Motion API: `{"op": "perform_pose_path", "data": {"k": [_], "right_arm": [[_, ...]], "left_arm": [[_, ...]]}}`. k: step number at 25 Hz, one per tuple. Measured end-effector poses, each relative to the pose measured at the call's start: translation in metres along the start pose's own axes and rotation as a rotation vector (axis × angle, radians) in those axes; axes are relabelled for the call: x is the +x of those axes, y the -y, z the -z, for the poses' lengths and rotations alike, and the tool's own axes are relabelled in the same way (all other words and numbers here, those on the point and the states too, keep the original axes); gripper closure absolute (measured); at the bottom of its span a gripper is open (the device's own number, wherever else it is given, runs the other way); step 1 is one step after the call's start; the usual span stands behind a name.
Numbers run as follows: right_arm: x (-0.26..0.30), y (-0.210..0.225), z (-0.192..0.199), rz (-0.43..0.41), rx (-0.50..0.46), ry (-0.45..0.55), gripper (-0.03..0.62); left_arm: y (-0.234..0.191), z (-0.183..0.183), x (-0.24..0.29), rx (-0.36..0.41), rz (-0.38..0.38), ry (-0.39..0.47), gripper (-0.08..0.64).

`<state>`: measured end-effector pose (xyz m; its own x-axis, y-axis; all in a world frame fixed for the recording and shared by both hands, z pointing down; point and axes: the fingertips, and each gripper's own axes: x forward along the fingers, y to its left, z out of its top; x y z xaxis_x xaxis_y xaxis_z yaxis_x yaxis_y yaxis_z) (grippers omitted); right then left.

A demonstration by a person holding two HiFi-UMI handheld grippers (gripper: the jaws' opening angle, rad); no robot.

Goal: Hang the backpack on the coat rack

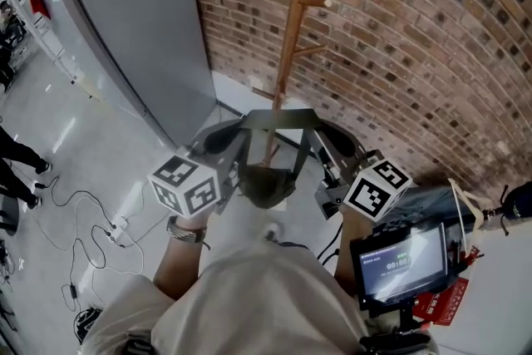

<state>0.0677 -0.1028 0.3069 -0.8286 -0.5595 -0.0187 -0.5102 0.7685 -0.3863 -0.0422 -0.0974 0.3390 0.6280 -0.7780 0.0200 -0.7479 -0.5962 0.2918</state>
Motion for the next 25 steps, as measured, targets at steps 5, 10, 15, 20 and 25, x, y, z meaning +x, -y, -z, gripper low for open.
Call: {"op": "perform_pose_path", "data": {"k": [5, 10, 15, 20, 25], "right_arm": [[0.008, 0.025, -0.009, -0.036, 0.015, -0.018, 0.584], [0.016, 0.046, -0.011, -0.058, 0.012, -0.053, 0.583], [0.022, 0.065, -0.011, -0.051, 0.009, -0.07, 0.583], [0.033, 0.08, -0.006, -0.043, 0.028, -0.09, 0.583], [0.048, 0.096, 0.006, -0.009, 0.064, -0.104, 0.583]], "left_arm": [[-0.006, -0.004, 0.023, 0.002, -0.04, 0.008, 0.554], [-0.016, 0.0, 0.04, -0.007, -0.084, 0.005, 0.554], [-0.023, 0.005, 0.054, -0.014, -0.103, -0.008, 0.554], [-0.038, 0.01, 0.066, -0.035, -0.111, -0.021, 0.554], [-0.057, 0.022, 0.075, -0.056, -0.097, -0.06, 0.554]]}}
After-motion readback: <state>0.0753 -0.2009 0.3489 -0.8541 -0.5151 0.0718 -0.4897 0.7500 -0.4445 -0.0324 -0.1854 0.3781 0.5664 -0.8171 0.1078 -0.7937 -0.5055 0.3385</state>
